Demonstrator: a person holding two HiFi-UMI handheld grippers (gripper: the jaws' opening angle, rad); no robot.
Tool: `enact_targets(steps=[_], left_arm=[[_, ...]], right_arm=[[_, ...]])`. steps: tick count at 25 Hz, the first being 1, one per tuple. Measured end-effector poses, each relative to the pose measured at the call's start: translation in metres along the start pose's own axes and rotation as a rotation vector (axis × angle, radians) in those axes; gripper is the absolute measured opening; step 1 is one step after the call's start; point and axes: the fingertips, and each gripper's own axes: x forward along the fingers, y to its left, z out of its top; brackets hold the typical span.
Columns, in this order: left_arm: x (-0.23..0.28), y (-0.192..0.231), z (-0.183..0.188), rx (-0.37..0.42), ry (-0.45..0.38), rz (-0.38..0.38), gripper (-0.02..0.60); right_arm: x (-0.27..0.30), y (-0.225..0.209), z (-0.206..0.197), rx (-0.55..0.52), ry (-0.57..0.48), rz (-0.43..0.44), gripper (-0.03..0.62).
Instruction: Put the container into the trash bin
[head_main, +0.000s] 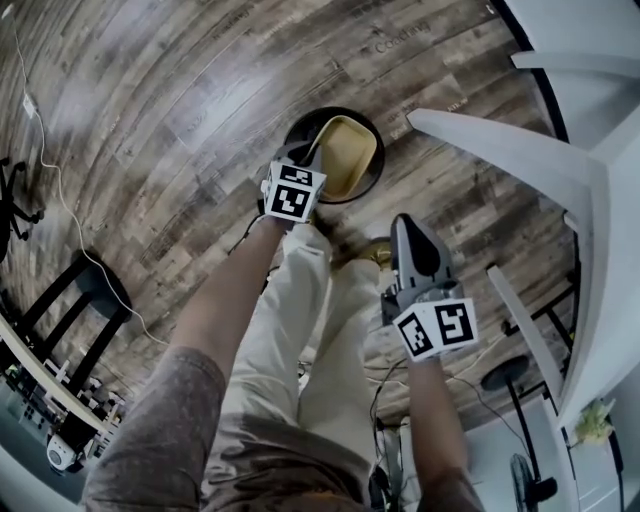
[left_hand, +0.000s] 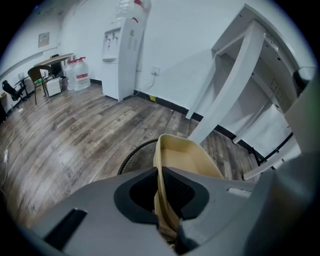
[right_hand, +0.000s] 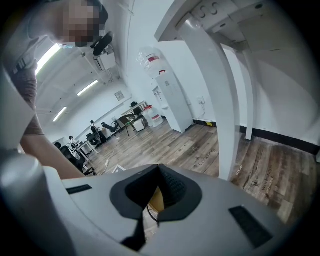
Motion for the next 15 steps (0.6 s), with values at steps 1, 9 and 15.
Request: enact_targets(steps=[1, 9, 15], left_arm=[[0.006, -0.001, -0.004, 0.01, 0.012, 0.005, 0.018], [0.039, 0.007, -0.021, 0.069, 0.121, 0.097, 0.018], [0.05, 0.008, -0.029, 0.08, 0.168, 0.143, 0.018]], right_arm=[[-0.001, -0.002, -0.002, 0.002, 0.002, -0.004, 0.002], [-0.014, -0.011, -0.008, 0.009, 0.021, -0.033, 0.002], [-0.022, -0.017, -0.009, 0.004, 0.028, -0.045, 0.002]])
